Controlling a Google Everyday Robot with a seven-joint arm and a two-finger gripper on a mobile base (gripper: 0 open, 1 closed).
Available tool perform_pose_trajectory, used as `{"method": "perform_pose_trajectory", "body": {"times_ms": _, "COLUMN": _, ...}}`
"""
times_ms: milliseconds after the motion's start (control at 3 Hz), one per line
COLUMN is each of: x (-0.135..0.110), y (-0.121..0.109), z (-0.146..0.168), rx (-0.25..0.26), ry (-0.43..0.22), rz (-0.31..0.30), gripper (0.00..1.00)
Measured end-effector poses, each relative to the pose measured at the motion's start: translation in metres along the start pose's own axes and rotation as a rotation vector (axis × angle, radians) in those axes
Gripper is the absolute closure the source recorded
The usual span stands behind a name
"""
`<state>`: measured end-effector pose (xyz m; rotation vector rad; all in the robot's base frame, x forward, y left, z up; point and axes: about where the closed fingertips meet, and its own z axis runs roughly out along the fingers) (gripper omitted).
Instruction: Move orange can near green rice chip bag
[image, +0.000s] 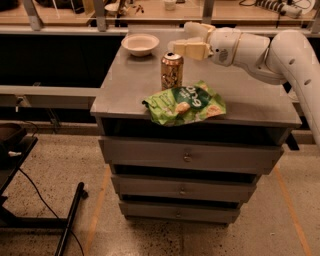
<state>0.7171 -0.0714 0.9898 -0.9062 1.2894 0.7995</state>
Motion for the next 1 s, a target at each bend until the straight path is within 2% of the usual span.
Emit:
{"method": "perform_pose_trajectory", "body": {"times_ms": 333, "x": -0.027, "y": -0.007, "z": -0.022, "rx": 0.048, "ry": 0.052, "rz": -0.073, "gripper": 0.11}}
{"method": "perform_pose_trajectory", "body": {"times_ms": 667, "x": -0.059, "y": -0.014, "z": -0.051, "rx": 0.144, "ry": 0.103, "rz": -0.135, "gripper": 0.00}}
{"method": "perform_pose_trajectory", "body": {"times_ms": 1000, "x": -0.062, "y": -0.012, "z": -0.048, "rx": 0.140, "ry": 0.100, "rz": -0.138, "gripper": 0.00}}
